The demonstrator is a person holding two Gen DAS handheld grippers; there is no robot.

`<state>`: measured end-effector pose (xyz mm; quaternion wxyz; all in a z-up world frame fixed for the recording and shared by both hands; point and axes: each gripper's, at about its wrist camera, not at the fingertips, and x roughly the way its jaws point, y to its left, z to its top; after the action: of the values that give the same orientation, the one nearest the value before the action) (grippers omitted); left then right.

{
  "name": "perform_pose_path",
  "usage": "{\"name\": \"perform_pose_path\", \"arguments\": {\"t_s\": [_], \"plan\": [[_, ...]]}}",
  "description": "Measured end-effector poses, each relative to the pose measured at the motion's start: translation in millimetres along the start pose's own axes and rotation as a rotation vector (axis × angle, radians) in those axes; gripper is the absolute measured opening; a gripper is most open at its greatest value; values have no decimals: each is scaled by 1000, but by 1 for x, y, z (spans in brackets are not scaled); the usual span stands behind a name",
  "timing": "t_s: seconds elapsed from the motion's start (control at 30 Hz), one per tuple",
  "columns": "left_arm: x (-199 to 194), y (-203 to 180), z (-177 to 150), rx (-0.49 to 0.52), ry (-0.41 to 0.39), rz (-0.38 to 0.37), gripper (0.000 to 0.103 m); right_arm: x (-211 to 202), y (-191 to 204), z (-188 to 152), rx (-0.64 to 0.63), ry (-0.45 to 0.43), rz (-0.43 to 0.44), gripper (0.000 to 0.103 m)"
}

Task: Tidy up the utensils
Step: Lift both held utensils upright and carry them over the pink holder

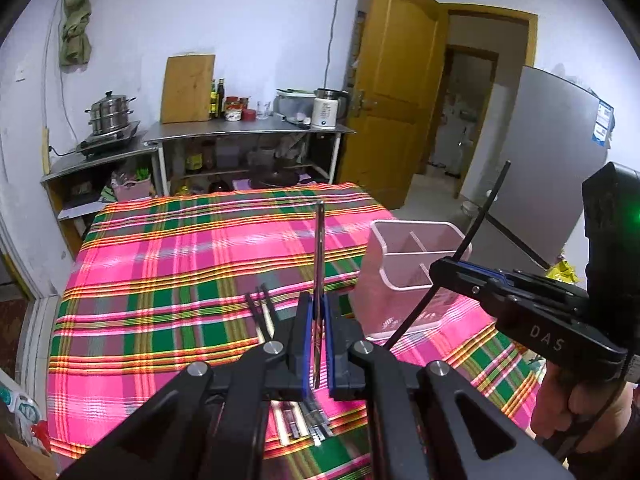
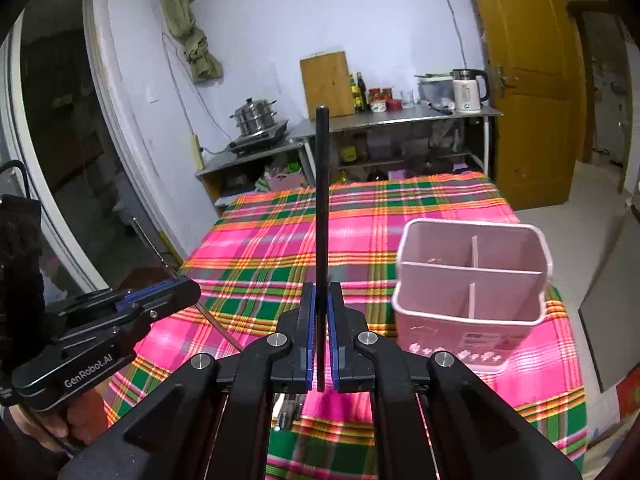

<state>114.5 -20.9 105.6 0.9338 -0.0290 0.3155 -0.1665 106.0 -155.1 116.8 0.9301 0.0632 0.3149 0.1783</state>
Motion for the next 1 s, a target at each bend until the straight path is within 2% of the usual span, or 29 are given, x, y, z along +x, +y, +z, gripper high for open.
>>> {"name": "perform_pose_path", "arguments": {"t_s": [0.2,0.57,0.83,1.0], "plan": [[2,-20,17,13,-17,-49,6,-24,-21,14,33,-58,-27,6],[27,-45,72,11,-56,-145,6,-50,-57,46,82,-156,-90,6],[66,-56,89,-9,-32,-195,6,-35,-78,60,120,-170,-117,6],[95,-58,79,-28,13,-200,6,-11,-95,51,147,-128,-127,6]]}}
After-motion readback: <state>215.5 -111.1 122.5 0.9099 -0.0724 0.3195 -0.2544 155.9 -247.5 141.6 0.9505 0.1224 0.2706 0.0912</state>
